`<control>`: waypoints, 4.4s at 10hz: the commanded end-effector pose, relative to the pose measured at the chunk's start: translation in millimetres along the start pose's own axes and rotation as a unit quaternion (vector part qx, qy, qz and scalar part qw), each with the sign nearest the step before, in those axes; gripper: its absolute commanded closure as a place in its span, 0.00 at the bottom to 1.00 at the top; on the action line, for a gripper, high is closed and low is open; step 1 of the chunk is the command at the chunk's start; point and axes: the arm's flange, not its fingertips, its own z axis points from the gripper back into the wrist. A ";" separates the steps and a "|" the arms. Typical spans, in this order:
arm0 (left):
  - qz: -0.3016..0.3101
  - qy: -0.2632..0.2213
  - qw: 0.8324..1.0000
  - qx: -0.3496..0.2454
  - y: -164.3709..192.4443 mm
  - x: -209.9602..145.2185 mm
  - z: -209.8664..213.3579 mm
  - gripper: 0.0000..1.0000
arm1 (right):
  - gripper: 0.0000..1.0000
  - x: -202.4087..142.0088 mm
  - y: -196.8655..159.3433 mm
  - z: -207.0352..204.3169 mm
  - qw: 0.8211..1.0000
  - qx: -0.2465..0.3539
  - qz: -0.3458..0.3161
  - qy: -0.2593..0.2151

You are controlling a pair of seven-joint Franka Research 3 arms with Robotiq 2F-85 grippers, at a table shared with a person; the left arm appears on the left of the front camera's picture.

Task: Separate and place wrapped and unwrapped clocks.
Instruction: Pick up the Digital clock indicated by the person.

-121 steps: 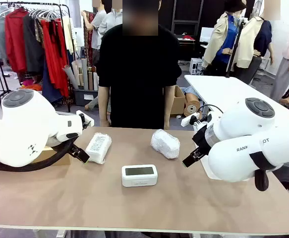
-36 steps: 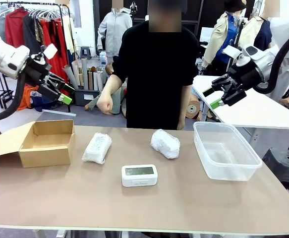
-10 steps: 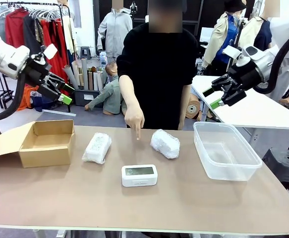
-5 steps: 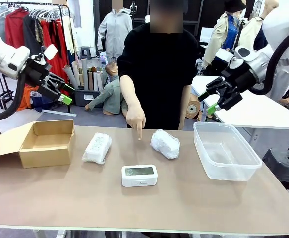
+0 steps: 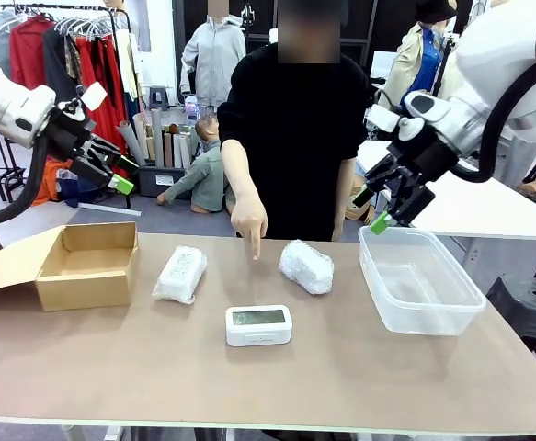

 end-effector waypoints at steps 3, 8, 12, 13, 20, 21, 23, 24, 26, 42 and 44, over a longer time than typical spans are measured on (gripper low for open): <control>0.000 -0.001 1.000 0.001 0.1 0.2 1.9 0.00 | 0.00 35.3 25.0 -61.3 0.995 -0.053 0.011 0.089; 0.000 -0.001 1.000 0.001 0.1 0.2 1.9 0.00 | 0.00 55.8 34.8 -137.5 0.990 -0.046 0.015 0.130; 0.000 -0.001 1.000 0.001 0.1 0.2 1.9 0.00 | 0.00 49.8 32.8 -198.1 0.986 -0.064 0.027 0.150; 0.000 -0.001 1.000 0.001 0.1 0.2 1.9 0.00 | 0.00 48.0 29.3 -205.7 0.987 -0.063 0.026 0.147; 0.000 -0.001 1.000 0.001 0.1 0.2 1.9 0.00 | 0.00 43.6 29.3 -203.1 0.989 -0.048 0.034 0.135; 0.000 -0.001 1.000 0.001 0.1 0.2 1.9 0.00 | 0.00 46.6 19.3 -217.2 0.990 -0.038 0.021 0.133; 0.000 -0.001 1.000 0.001 0.1 0.2 1.9 0.00 | 0.00 53.9 7.5 -232.6 0.989 -0.048 0.027 0.140; 0.000 -0.001 1.000 0.001 0.1 0.2 1.9 0.00 | 0.00 54.5 -0.1 -238.9 0.988 -0.051 0.022 0.143; 0.000 -0.001 1.000 0.001 0.1 0.2 1.9 0.00 | 0.00 57.9 -9.4 -257.4 0.986 -0.048 0.034 0.153; 0.000 -0.001 1.000 0.001 0.1 0.2 1.9 0.00 | 0.00 47.3 -26.5 -317.8 0.980 -0.012 0.017 0.197; 0.000 -0.001 1.000 0.001 0.1 0.2 1.9 0.00 | 0.00 45.9 -26.1 -319.2 0.980 -0.010 0.018 0.196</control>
